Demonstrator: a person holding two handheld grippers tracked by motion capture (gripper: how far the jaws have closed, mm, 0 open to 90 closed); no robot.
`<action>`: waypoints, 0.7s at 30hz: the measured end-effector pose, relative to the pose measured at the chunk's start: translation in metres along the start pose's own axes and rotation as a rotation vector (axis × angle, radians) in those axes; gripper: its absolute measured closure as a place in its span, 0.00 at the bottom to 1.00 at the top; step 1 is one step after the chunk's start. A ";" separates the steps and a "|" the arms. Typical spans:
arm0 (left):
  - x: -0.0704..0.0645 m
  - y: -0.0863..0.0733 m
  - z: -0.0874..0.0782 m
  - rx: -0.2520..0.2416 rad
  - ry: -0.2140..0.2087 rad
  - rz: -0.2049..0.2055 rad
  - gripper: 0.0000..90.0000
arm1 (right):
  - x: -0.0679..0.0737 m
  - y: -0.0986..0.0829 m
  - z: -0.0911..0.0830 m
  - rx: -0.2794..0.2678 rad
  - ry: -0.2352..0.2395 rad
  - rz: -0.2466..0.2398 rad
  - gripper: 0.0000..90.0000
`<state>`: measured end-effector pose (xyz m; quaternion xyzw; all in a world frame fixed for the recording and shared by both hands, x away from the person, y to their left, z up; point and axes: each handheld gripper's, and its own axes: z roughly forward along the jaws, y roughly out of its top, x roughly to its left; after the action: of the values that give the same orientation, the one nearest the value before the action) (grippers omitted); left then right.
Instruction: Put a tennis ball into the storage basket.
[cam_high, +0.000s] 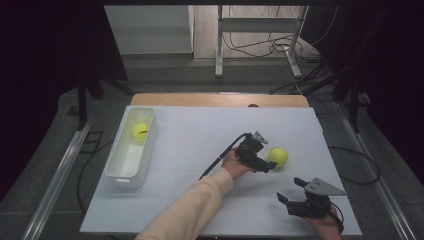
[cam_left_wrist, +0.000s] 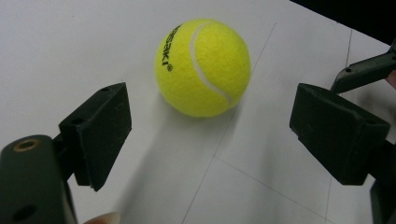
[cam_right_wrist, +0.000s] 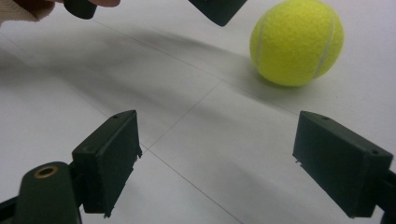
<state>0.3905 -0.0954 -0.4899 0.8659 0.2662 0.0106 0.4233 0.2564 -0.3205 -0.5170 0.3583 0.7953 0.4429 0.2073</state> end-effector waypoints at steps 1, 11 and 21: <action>0.000 0.000 0.000 0.000 0.000 0.000 0.15 | 0.000 0.000 0.000 0.002 -0.002 -0.001 0.17; -0.002 0.003 0.008 0.011 0.001 0.001 0.15 | 0.000 0.000 0.000 -0.003 0.000 0.005 0.17; 0.000 0.005 0.016 0.013 0.005 0.005 0.15 | 0.000 0.000 0.000 0.002 0.000 0.003 0.17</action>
<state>0.3963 -0.1095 -0.4968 0.8694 0.2651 0.0122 0.4168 0.2566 -0.3207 -0.5174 0.3597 0.7951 0.4426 0.2064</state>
